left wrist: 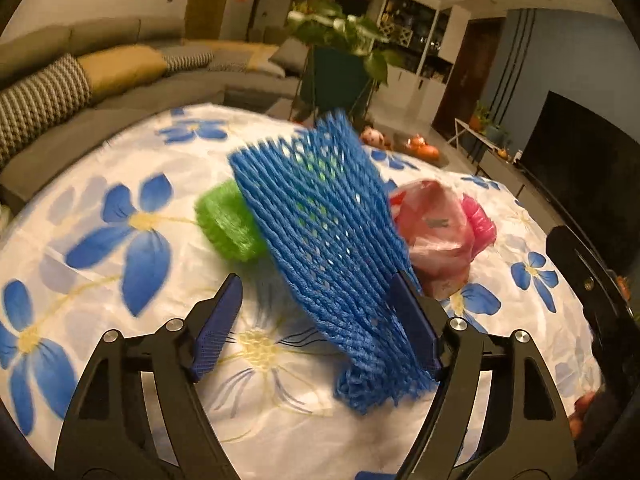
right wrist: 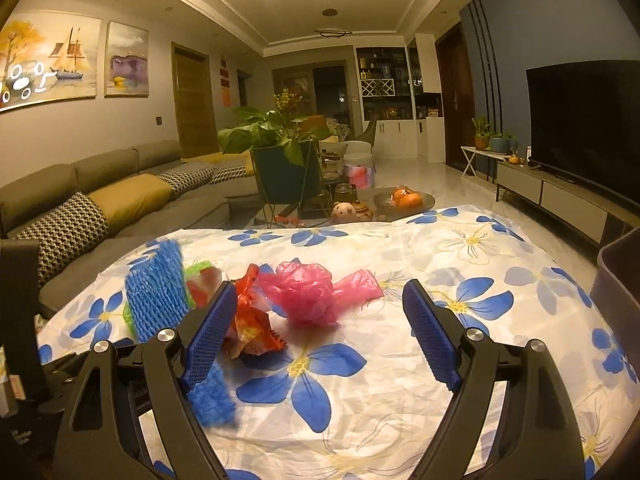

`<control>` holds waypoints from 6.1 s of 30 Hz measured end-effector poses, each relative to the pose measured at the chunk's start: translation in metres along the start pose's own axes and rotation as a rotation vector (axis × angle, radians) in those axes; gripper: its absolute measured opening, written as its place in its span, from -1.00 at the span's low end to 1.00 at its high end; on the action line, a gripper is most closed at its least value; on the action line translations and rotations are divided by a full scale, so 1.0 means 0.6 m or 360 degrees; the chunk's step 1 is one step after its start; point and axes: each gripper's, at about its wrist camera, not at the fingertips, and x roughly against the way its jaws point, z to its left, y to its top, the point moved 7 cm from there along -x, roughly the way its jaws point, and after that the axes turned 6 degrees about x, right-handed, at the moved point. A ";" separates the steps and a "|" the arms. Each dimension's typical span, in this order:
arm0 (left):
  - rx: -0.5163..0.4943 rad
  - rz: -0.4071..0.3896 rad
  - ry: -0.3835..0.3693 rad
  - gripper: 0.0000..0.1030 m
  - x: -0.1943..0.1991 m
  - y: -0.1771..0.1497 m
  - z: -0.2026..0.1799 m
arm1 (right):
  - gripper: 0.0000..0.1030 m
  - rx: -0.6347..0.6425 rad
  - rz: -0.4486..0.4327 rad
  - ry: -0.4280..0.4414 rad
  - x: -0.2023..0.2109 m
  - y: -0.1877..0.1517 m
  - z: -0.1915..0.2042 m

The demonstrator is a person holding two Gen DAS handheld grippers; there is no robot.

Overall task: Collect trash
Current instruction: 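Grasp the blue foam mesh with the left tool while the right tool grasps the red wrapper, then carry the blue mesh and red wrapper over the grey bin with both tools, then open both tools to drop the mesh and wrapper into the bin, then move both tools back to the green mesh and pink bag on the bed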

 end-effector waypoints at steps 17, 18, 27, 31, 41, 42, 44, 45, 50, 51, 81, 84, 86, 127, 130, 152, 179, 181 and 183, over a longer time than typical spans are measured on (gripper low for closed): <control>0.0053 -0.0202 -0.0024 -0.91 0.083 -0.007 0.037 | 0.56 0.0129 0.0065 0.0120 -0.033 -0.001 0.075; 0.0047 -0.0237 -0.0002 -0.91 0.096 -0.005 0.042 | 0.53 0.0135 0.0076 0.0130 -0.041 0.000 0.083; 0.0037 -0.0377 0.0103 -0.91 0.149 0.010 0.072 | -0.34 0.0215 0.0262 0.0189 -0.098 -0.022 0.128; 0.0048 -0.0384 0.0107 -0.91 0.159 0.009 0.076 | -0.56 0.0155 0.0259 0.0254 -0.084 -0.019 0.119; -0.0006 -0.0458 0.0105 -0.91 0.210 0.003 0.046 | -0.57 0.0173 0.0024 0.0315 0.066 0.008 0.070; -0.0016 -0.0461 0.0096 -0.91 0.216 0.001 0.038 | -0.57 0.0176 0.0002 0.0305 0.084 0.010 0.060; -0.0038 -0.0462 0.0077 -0.91 0.224 -0.005 0.022 | -0.57 0.0180 -0.0028 0.0290 0.111 0.013 0.042; -0.0049 -0.0462 0.0067 -0.91 0.227 -0.009 0.013 | -0.57 0.0182 -0.0037 0.0282 0.121 0.014 0.035; -0.0110 -0.0452 -0.0009 -0.91 0.241 -0.028 -0.046 | -0.57 0.0195 -0.0090 0.0191 0.177 0.016 -0.021; -0.0136 -0.0452 -0.0032 -0.91 0.245 -0.033 -0.063 | -0.57 0.0194 -0.0097 0.0169 0.186 0.015 -0.033; -0.0748 -0.0385 -0.0704 -0.91 0.224 -0.168 -0.561 | -0.57 -0.0078 -0.0273 -0.0648 0.371 0.012 -0.490; -0.0780 -0.0364 -0.0746 -0.91 0.214 -0.185 -0.606 | -0.57 -0.0094 -0.0270 -0.0699 0.372 0.007 -0.520; -0.0796 -0.0349 -0.0771 -0.91 0.205 -0.193 -0.629 | -0.57 -0.0105 -0.0267 -0.0724 0.373 0.002 -0.536; -0.0956 -0.0156 -0.1021 -0.90 0.077 -0.268 -0.792 | -0.54 -0.0223 -0.0230 -0.0799 0.316 -0.019 -0.621; -0.0973 -0.0144 -0.1023 -0.89 0.078 -0.272 -0.794 | -0.49 -0.0230 -0.0242 -0.0796 0.316 -0.018 -0.624; -0.0655 -0.0335 -0.0757 0.72 0.107 -0.199 -0.627 | 0.46 -0.0249 -0.0323 -0.0870 0.360 -0.034 -0.598; -0.0309 -0.0587 -0.0015 0.73 0.162 -0.013 -0.177 | 0.57 -0.0111 -0.0274 -0.0363 0.222 0.018 -0.265; -0.0265 -0.0599 0.0043 0.73 0.164 0.002 -0.139 | 0.57 -0.0080 -0.0247 -0.0301 0.196 0.021 -0.226; -0.0229 -0.0603 0.0092 0.73 0.163 0.014 -0.102 | 0.57 -0.0065 -0.0219 -0.0250 0.177 0.022 -0.198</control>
